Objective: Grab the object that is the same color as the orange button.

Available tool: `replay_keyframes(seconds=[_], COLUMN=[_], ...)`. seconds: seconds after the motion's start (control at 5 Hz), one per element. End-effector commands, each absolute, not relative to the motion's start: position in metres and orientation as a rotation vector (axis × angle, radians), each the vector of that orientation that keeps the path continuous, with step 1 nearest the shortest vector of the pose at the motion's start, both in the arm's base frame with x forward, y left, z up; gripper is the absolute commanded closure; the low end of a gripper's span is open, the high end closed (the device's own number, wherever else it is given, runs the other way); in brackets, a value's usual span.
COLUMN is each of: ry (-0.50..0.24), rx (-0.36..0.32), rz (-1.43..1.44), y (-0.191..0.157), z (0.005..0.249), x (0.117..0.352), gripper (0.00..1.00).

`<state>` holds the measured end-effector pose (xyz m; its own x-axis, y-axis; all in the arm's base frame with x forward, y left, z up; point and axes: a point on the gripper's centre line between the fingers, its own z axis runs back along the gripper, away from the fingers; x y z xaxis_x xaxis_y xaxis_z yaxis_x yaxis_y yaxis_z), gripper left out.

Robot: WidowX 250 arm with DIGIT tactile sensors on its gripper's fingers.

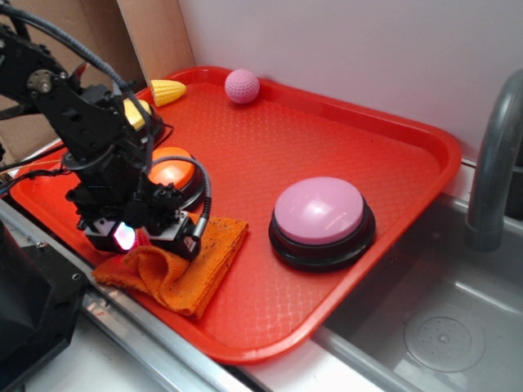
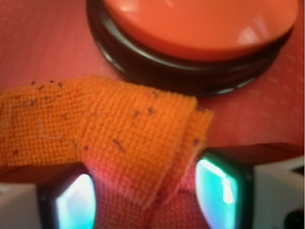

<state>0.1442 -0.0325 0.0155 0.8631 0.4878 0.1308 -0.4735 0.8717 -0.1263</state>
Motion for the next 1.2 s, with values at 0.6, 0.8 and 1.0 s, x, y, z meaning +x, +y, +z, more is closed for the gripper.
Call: replay_keyframes(seconds=[0.6,0.8,1.0], ry=[-0.190,-0.203,-0.194], rx=[-0.020,-0.018,-0.041], rz=[0.463,0.410,0.343], y=[-0.035,-0.036,-0.047], z=[0.050,0.075,0.104], x=[0.161,0.172,0.183], gripper=[1.00,1.00,1.00])
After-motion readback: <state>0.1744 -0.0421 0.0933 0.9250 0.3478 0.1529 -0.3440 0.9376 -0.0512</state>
